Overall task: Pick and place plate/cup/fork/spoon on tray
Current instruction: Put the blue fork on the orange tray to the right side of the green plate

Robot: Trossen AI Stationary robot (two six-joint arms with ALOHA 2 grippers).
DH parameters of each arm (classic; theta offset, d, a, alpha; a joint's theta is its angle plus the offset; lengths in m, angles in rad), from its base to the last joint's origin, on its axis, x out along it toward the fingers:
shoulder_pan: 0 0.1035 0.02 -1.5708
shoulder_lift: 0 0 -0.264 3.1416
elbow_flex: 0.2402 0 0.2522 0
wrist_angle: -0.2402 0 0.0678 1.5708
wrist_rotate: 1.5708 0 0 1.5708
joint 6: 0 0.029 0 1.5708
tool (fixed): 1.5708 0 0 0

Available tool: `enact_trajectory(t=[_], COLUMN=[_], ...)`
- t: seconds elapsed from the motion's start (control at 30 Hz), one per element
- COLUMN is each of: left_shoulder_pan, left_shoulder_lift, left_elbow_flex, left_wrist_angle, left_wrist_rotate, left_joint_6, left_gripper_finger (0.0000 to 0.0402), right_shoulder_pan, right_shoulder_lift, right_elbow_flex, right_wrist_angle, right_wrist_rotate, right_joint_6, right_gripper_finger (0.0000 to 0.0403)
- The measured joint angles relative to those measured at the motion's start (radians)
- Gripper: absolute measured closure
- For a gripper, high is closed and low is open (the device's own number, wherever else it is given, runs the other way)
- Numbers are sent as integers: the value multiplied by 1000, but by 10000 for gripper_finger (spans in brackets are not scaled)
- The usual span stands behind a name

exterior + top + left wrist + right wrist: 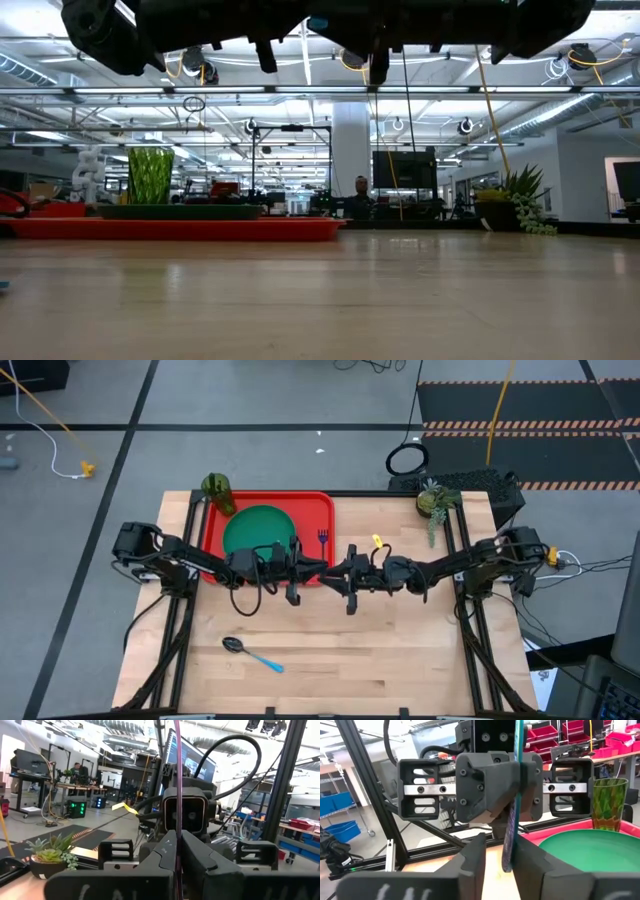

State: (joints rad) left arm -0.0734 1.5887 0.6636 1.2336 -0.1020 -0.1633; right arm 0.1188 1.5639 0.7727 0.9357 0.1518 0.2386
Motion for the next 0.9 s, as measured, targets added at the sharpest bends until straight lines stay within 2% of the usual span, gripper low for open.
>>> enact_trajectory(t=[0.23,0.5,0.7,0.8,0.9], left_shoulder_pan=[0,-1,-3,-3,-2], left_shoulder_lift=[0,0,-3,-33,-98], left_elbow_flex=[-1,-1,-1,-1,-1], left_wrist_angle=[4,6,-8,-78,-237], left_wrist_rotate=[1,3,-3,-3,-9], left_joint_6=[1,26,23,23,11], left_gripper_finger=[391,386,293,250,224], right_shoulder_pan=[-1,-1,0,0,0], right_shoulder_lift=[0,0,0,0,0], right_elbow_flex=[0,0,0,0,0], right_wrist_angle=[-12,-11,-12,-12,-13], right_wrist_rotate=[0,0,2,2,2], right_joint_6=[1,6,14,46,87], right_gripper_finger=[394,400,402,402,402])
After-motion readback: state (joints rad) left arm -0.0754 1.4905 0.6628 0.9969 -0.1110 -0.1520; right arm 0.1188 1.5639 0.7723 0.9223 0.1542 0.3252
